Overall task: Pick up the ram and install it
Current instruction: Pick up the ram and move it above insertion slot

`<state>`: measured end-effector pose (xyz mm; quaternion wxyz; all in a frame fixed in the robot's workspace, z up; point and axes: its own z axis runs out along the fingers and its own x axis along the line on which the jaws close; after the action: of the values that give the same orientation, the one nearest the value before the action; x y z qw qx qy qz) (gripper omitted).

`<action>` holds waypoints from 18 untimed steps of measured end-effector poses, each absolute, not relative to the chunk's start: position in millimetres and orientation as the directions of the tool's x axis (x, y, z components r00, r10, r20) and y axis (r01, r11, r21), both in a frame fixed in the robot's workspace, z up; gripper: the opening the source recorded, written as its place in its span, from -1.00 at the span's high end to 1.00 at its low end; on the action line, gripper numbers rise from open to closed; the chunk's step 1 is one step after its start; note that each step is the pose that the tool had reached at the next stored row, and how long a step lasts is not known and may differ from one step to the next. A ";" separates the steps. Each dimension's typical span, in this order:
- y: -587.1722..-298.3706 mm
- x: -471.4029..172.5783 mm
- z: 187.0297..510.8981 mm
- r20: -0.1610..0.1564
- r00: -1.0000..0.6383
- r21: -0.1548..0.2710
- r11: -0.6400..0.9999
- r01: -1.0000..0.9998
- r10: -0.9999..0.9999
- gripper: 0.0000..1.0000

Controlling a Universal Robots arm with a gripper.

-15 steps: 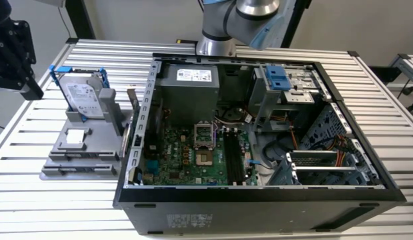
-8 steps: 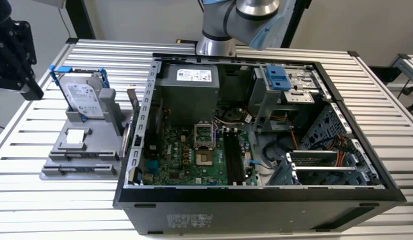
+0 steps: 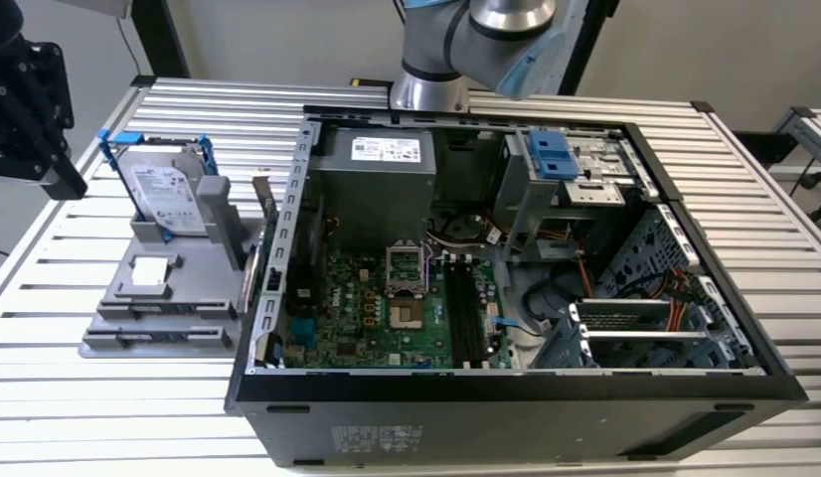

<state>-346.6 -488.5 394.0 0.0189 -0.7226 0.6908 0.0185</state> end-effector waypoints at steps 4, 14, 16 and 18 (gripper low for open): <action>-488.5 -346.6 393.9 -0.053 0.045 -0.002 -0.045 -0.999 -0.998 1.00; -488.5 -346.7 394.0 -0.053 0.045 -0.003 -0.045 -0.999 -0.998 -1.00; -488.5 -346.6 394.0 -0.053 0.046 -0.003 -0.046 -0.999 -0.998 -1.00; -488.6 -346.6 394.0 -0.053 0.046 -0.003 -0.046 -0.999 -0.998 -1.00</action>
<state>-346.6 -488.6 394.0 0.0193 -0.7228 0.6905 0.0181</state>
